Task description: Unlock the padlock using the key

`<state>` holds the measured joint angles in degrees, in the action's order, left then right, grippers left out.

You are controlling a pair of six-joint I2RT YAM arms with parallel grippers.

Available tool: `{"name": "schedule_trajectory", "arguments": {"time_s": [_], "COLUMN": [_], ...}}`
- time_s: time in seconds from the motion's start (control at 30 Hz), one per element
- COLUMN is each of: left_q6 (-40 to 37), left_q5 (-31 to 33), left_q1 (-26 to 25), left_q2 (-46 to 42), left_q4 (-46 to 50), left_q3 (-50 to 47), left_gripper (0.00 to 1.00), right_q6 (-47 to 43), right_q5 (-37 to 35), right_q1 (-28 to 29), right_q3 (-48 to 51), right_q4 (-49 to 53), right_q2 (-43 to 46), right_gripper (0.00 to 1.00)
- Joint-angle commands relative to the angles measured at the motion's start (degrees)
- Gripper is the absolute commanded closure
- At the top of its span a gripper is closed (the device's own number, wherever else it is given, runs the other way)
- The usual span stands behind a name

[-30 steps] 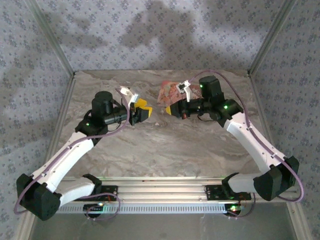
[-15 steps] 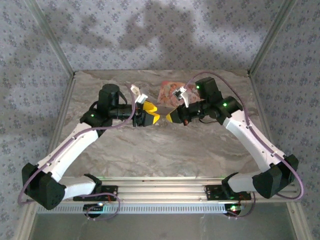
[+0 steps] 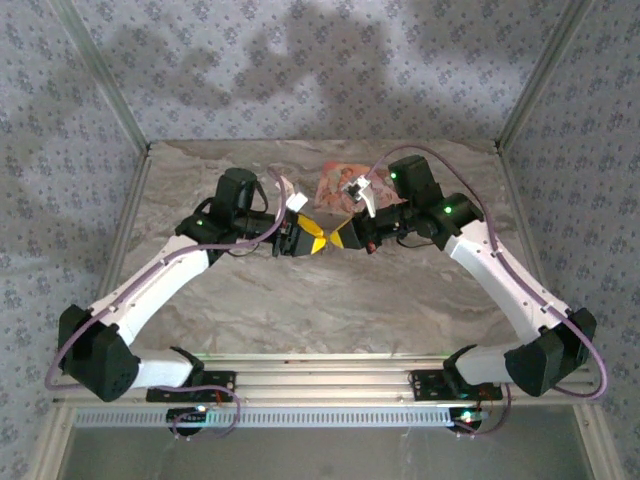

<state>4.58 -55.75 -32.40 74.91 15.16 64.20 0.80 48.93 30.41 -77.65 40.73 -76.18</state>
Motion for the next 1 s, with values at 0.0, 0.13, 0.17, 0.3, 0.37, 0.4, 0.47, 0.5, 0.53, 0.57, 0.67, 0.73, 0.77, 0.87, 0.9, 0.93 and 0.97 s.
{"name": "schedule_trajectory", "arguments": {"time_s": [0.0, 0.13, 0.17, 0.3, 0.37, 0.4, 0.47, 0.5, 0.53, 0.57, 0.67, 0.73, 0.77, 0.87, 0.9, 0.93, 0.97], "left_q6": [-0.72, -0.87, -0.90, -0.54, 0.06, 0.52, 1.80, 2.50, 3.15, 3.75, 5.37, 6.11, 6.44, 6.99, 7.10, 7.21, 7.28], "left_q5": [-2.64, -2.80, -2.86, -0.50, 2.08, 3.19, 4.93, 5.60, 6.25, 6.86, 8.53, 9.19, 9.62, 10.46, 10.77, 11.04, 11.26], "left_q1": [-0.68, -0.93, -1.08, -1.07, -0.94, -0.89, -0.72, -0.63, -0.60, -0.64, -0.62, -0.64, -0.72, -0.72, -0.78, -0.80, -0.85], "left_q2": [0.38, 0.60, 0.73, 0.38, -0.76, -1.36, -2.93, -3.62, -4.28, -4.86, -6.13, -6.51, -6.86, -7.36, -7.57, -7.74, -8.06], "left_q4": [1.19, 1.32, 1.36, 0.37, -1.37, -2.49, -5.93, -7.54, -9.19, -10.66, -14.07, -15.54, -16.21, -16.98, -17.15, -17.26, -17.27], "left_q3": [2.82, 2.77, 2.77, 2.02, 0.62, -0.31, -2.77, -3.87, -4.84, -5.74, -7.67, -8.42, -8.82, -9.20, -9.32, -9.43, -9.49], "left_gripper": [0.70, 0.75, 0.80, 1.00, 1.00, 1.00, 1.00, 1.00, 1.00, 1.00, 1.00, 1.00, 1.00, 1.00, 1.00, 1.00, 1.00], "right_q6": [-0.37, 0.08, 0.16, 2.44, 8.21, 11.14, 17.89, 20.39, 22.65, 23.81, 24.14, 24.33, 24.42, 24.20, 24.02, 23.77, 23.56], "right_q5": [1.65, 2.05, 2.11, 1.14, -0.66, -1.35, -1.14, -0.81, -0.90, -1.19, -3.05, -4.10, -4.76, -6.73, -7.19, -7.71, -8.24], "right_q1": [0.35, 0.35, 0.33, -0.51, -3.33, -4.97, -8.70, -9.94, -10.81, -11.12, -10.16, -8.97, -8.05, -5.25, -4.42, -3.50, -2.69], "right_q3": [-0.94, -0.67, -0.67, -0.66, 0.62, 1.53, 4.96, 6.32, 7.68, 8.56, 8.83, 10.84, 11.35, 12.30, 12.42, 12.52, 12.61], "right_q4": [-0.07, -0.90, -1.06, -1.72, -5.72, -8.39, -15.53, -18.23, -21.26, -23.16, -23.68, -24.06, -24.63, -25.01, -25.05, -25.06, -25.01], "right_q2": [0.16, -0.09, -0.17, 0.01, 1.54, 2.61, 5.40, 6.72, 8.13, 9.23, 10.89, 11.31, 11.50, 11.09, 10.69, 10.19, 9.64], "right_gripper": [1.00, 1.00, 1.00, 0.93, 0.62, 0.49, 0.45, 0.43, 0.43, 0.42, 0.42, 0.42, 0.42, 0.42, 0.42, 0.42, 0.42]}}
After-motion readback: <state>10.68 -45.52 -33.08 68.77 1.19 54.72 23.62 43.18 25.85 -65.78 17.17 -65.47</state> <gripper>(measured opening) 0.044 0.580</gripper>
